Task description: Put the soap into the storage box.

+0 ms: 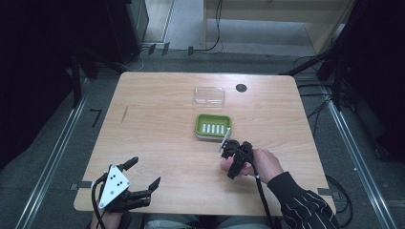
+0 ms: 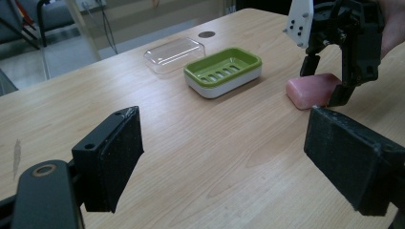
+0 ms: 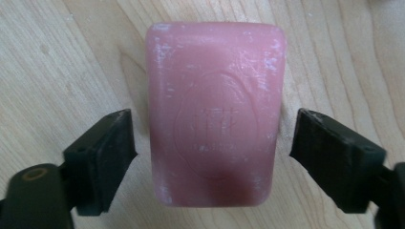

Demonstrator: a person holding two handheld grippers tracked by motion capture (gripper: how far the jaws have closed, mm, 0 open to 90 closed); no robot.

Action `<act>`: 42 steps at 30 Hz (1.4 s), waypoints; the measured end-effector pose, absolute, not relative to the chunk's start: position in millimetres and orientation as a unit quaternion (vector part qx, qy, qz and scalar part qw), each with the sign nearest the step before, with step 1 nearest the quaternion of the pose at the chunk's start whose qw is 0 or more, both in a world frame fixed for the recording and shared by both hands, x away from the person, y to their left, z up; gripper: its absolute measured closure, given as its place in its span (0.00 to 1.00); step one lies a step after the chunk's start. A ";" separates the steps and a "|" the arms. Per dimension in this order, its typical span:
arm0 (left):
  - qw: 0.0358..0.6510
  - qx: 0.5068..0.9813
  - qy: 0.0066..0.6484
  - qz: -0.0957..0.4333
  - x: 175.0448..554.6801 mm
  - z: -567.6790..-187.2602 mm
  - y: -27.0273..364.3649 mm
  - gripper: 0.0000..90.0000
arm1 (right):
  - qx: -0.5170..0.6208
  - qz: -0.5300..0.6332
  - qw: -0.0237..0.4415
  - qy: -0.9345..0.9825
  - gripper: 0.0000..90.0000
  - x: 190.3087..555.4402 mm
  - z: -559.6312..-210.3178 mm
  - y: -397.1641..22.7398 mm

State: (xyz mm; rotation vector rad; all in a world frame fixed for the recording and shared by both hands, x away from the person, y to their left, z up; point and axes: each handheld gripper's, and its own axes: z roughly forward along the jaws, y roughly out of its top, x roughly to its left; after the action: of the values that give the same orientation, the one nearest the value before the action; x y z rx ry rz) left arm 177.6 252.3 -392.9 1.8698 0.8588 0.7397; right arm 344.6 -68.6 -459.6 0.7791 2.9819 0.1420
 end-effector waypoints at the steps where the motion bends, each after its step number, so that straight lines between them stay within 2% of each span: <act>1: 0.459 0.760 0.348 0.301 177.6 -392.9 252.4 0.15 | 0.252 0.046 0.028 0.966 0.21 344.5 -459.2 -68.5; 9: 0.460 0.760 0.348 0.300 177.6 -393.0 252.2 0.15 | 0.250 0.041 0.031 0.967 0.31 343.5 -459.9 -67.0; 13: 0.460 0.760 0.348 0.300 177.6 -393.1 252.1 0.15 | 0.246 0.039 0.030 0.968 0.40 343.2 -460.9 -66.4; 42: 0.459 0.760 0.348 0.300 177.7 -393.2 252.1 0.15 | 0.245 0.029 0.031 0.969 0.43 341.8 -461.9 -65.9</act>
State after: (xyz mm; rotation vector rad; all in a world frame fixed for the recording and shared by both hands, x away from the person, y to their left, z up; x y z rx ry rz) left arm 177.7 252.1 -393.2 1.8721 0.8565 0.7376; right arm 341.8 -65.9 -461.9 0.7552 2.9838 0.0893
